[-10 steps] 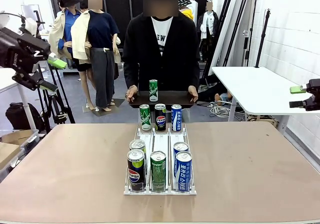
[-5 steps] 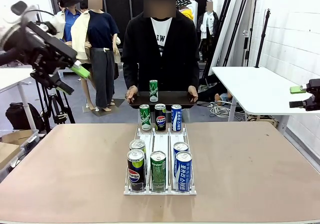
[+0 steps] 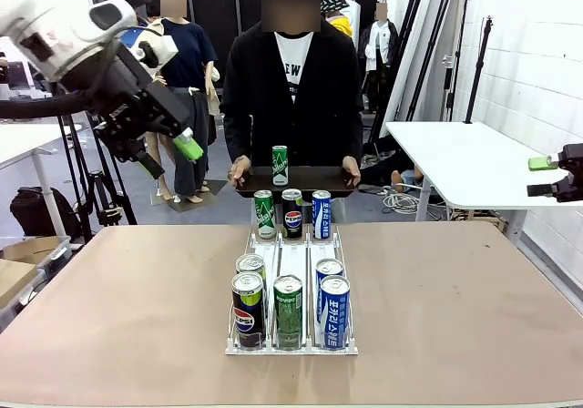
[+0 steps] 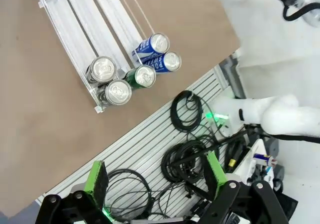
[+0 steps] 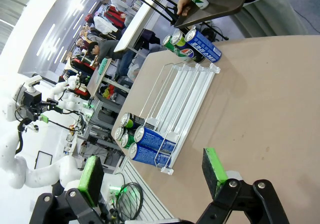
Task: Retrieve and hand over the desired beverage to the person.
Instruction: Pick up another can of the same type that the person held from the Automatic Can Dispenser.
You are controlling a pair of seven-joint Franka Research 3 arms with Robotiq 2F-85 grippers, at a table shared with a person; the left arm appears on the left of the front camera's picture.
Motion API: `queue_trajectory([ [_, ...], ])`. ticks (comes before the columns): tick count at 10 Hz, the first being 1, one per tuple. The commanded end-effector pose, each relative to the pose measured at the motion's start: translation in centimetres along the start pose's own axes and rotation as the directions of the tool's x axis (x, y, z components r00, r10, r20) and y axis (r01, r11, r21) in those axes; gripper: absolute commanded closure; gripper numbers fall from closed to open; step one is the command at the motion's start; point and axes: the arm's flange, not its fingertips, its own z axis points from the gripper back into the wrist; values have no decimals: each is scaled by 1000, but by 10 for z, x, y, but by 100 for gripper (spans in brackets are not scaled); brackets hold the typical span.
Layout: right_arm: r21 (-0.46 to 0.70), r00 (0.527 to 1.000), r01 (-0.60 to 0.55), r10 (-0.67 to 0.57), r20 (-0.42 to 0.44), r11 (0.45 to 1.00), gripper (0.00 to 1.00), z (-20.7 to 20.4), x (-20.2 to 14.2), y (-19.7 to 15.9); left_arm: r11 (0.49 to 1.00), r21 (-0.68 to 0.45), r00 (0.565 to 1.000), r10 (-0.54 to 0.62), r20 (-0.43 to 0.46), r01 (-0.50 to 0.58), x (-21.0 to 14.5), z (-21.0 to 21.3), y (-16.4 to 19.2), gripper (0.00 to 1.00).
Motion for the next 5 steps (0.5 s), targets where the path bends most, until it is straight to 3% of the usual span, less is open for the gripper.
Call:
queue_trajectory([
  [1,12,1000,-1,1,7,1000,0,-1,-1,0,993,114,999,38,-31,-34,14,-14,-20,0],
  [5,12,1000,-1,1,7,1000,0,-1,-1,0,961,270,995,75,-71,-54,27,-66,-48,0],
])
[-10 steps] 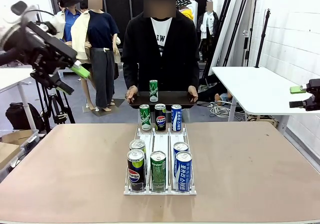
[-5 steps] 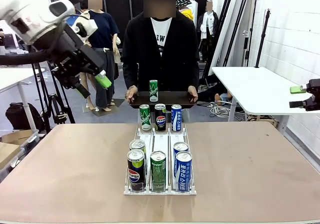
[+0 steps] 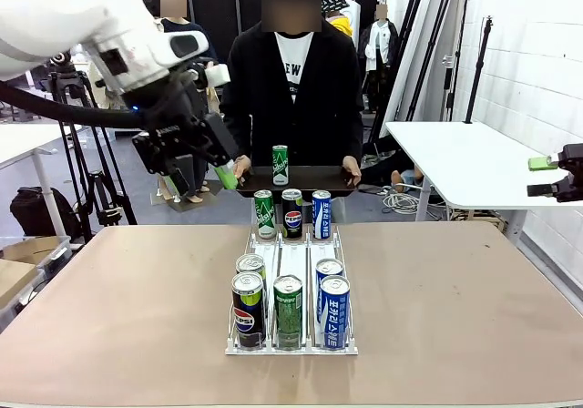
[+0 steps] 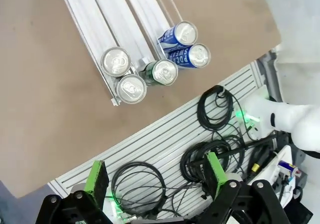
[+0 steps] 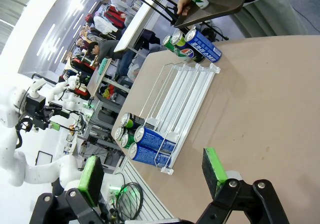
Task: Retrieve and hand over the desired beverage to the person.
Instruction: Pick up another can of the same type that the person held from the Automatic Can Dispenser.
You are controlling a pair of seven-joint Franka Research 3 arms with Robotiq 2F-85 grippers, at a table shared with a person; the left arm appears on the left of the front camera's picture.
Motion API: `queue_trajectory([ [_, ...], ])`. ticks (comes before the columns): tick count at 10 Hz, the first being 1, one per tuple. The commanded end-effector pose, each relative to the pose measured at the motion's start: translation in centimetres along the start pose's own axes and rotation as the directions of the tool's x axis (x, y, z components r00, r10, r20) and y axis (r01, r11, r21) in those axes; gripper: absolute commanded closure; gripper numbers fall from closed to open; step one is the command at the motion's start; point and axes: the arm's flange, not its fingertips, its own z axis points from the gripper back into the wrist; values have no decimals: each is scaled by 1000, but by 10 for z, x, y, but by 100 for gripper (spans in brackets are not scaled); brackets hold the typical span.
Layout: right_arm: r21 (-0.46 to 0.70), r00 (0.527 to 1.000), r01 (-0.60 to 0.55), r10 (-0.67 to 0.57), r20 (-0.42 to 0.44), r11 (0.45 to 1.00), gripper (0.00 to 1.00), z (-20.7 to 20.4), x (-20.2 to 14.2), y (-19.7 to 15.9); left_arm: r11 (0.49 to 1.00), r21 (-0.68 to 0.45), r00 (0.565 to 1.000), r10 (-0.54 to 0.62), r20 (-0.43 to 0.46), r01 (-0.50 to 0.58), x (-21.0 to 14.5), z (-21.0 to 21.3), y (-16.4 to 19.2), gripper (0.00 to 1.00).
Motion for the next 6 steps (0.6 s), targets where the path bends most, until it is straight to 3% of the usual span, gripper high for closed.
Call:
queue_trajectory([
  [1,12,1000,-1,1,7,1000,0,-1,-1,0,995,85,999,43,5,-44,14,-15,-12,0],
  [6,12,1000,-1,1,7,1000,0,-1,-1,0,975,217,999,41,17,-43,12,-65,-31,0],
])
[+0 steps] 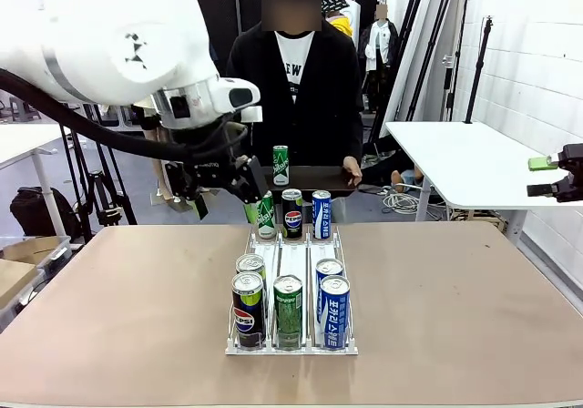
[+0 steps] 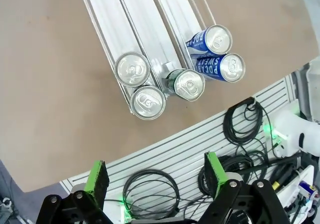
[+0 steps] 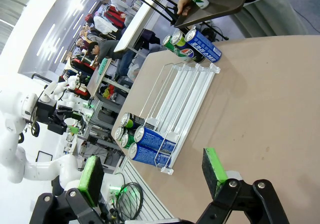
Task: Retrieve and hand over the desired beverage to the person.
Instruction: Pick up another can of the same type that the person held from the Automatic Can Dispenser.
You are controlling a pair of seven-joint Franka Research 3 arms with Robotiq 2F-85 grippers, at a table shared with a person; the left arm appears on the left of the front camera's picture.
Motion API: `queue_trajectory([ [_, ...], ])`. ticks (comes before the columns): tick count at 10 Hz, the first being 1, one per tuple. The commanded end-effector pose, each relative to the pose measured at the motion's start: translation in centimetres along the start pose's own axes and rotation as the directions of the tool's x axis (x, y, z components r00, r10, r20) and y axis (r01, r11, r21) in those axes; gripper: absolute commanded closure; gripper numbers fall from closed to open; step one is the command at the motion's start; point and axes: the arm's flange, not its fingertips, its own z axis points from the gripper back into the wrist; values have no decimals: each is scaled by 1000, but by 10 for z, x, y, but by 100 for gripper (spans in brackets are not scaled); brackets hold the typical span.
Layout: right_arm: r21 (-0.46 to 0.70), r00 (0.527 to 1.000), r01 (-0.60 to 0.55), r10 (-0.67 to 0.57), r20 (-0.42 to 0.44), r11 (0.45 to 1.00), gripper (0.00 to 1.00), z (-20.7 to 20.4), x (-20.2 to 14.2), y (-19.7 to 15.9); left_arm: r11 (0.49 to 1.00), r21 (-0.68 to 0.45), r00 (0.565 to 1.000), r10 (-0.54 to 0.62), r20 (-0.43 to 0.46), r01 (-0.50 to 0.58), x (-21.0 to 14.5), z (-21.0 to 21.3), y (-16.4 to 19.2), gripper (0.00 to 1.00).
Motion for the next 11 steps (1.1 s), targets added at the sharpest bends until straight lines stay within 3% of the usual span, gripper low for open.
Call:
queue_trajectory([
  [1,12,1000,-1,1,7,1000,0,-1,-1,1,997,73,999,2,42,-5,-3,-13,-12,0],
  [6,12,1000,-1,1,7,1000,0,-1,-1,1,990,142,994,-8,112,-8,-7,-33,-27,0],
  [11,12,1000,-1,1,7,1000,0,-1,-1,1,986,166,997,-21,71,9,-6,-52,-36,0],
])
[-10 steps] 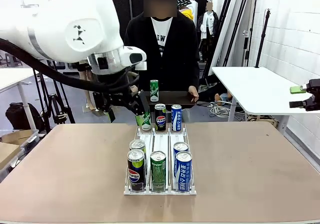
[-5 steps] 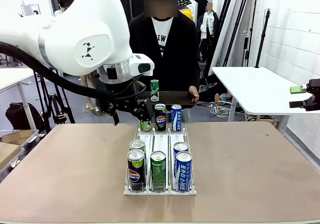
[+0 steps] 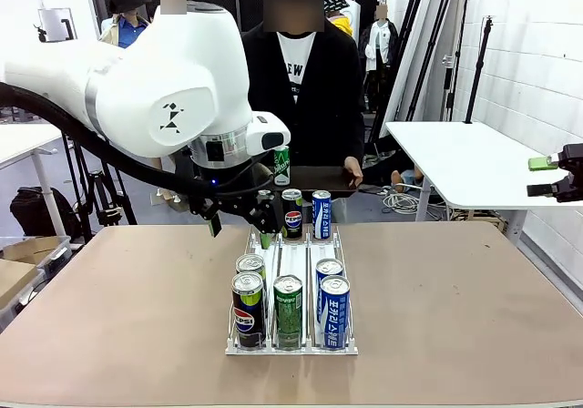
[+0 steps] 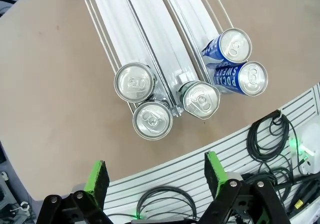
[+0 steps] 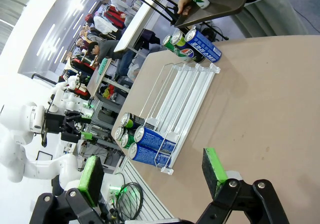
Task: Retrieve and hand over the desired beverage to the person.
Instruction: Pick up another can of the same type that the person held from the Automatic Can Dispenser.
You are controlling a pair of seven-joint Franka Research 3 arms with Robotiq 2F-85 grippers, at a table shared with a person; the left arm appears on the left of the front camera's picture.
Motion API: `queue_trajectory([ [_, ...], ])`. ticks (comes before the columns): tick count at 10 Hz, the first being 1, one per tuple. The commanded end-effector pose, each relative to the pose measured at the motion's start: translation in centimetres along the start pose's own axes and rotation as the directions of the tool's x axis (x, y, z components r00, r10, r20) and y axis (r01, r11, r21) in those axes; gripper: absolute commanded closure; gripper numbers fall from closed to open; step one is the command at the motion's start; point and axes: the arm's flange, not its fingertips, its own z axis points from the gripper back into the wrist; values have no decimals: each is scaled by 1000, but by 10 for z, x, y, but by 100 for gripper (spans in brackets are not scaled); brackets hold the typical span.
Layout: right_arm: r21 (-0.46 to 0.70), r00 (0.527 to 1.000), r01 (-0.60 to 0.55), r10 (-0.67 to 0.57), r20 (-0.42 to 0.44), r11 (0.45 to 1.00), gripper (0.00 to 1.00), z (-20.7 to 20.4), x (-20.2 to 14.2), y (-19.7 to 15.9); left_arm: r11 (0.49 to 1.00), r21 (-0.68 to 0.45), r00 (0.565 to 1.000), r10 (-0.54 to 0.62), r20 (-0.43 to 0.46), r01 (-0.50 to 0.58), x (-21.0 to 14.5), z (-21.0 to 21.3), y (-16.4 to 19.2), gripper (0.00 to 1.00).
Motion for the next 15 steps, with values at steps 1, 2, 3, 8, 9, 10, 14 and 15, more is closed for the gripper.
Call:
queue_trajectory([
  [1,12,1000,-1,1,7,1000,0,-1,-1,1,999,30,1000,24,-3,-24,1,-13,-6,0],
  [2,12,1000,-1,1,7,1000,0,-1,-1,1,999,32,1000,26,-8,-25,2,-20,-7,0],
  [3,12,1000,-1,1,7,1000,0,-1,-1,1,998,49,1000,28,-13,-27,3,-28,-8,0],
  [8,12,1000,-1,1,7,1000,0,-1,-1,1,998,65,996,24,-82,-19,1,-58,-18,0],
  [9,12,1000,-1,1,7,1000,0,-1,-1,1,998,62,996,20,-88,-15,0,-60,-20,0],
  [10,12,1000,-1,1,7,1000,0,-1,-1,1,998,61,996,20,-92,-14,0,-62,-21,0],
  [14,12,1000,-1,1,7,1000,0,-1,-1,1,997,71,993,43,-109,-35,6,-80,-18,0],
  [15,12,1000,-1,1,7,1000,0,-1,-1,1,997,73,993,46,-111,-38,7,-83,-17,0],
])
